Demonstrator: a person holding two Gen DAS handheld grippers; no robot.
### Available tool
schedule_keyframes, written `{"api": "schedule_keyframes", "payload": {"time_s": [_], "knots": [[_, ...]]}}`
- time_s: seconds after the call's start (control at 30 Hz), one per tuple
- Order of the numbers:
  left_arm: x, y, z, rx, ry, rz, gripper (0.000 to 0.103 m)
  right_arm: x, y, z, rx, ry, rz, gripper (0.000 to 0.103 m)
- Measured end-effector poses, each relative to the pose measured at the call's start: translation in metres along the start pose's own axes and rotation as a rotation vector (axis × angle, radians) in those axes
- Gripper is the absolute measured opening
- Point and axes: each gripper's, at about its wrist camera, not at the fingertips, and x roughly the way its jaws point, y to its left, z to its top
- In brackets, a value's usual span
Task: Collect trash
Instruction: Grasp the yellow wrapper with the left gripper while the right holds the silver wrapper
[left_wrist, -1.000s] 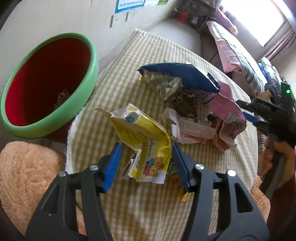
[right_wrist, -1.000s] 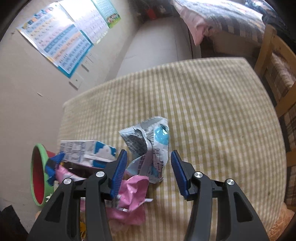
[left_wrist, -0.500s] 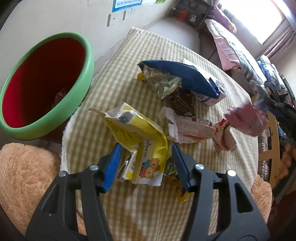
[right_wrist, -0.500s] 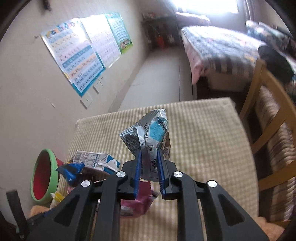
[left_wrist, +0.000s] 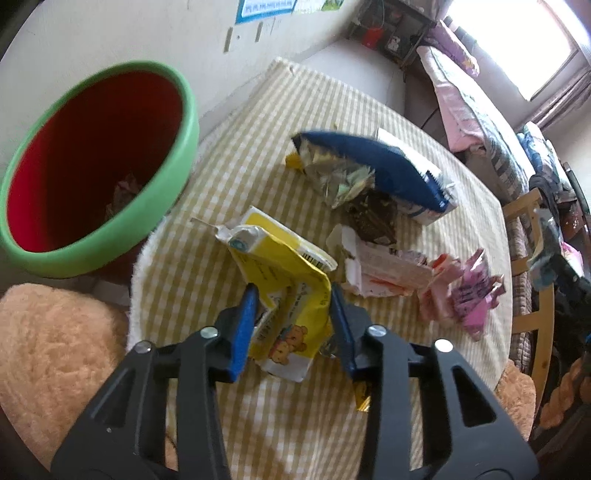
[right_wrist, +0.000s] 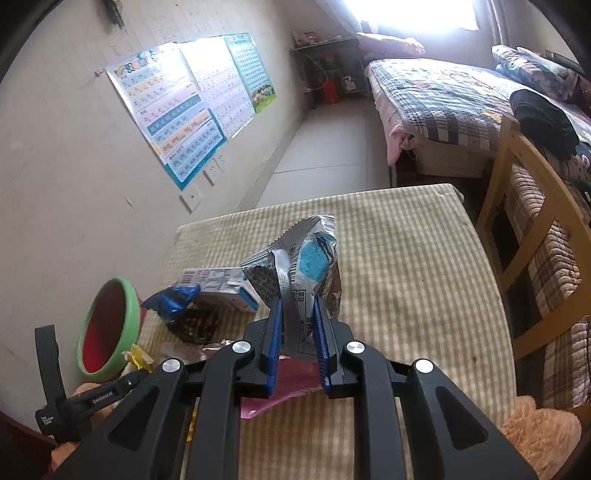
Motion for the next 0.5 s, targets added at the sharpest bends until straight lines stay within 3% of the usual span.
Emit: {"api": "schedule_keyframes", "payload": {"time_s": [0.03,0.07,0.5], "knots": [[-0.003,0.000,0.001,0.002,-0.010,0.000,0.018,-0.002,0.002,0.000,-0.001,-0.004,0.005,0.016],[-0.008,-0.001,0.002,0.007,-0.022,-0.003,0.010,-0.004,0.005,-0.001,-0.004,-0.010,0.008,0.016],[-0.030,-0.006,0.007,0.018,-0.067,-0.029,0.009,-0.020,0.023,0.005,-0.028,-0.049,0.041,0.017]]}}
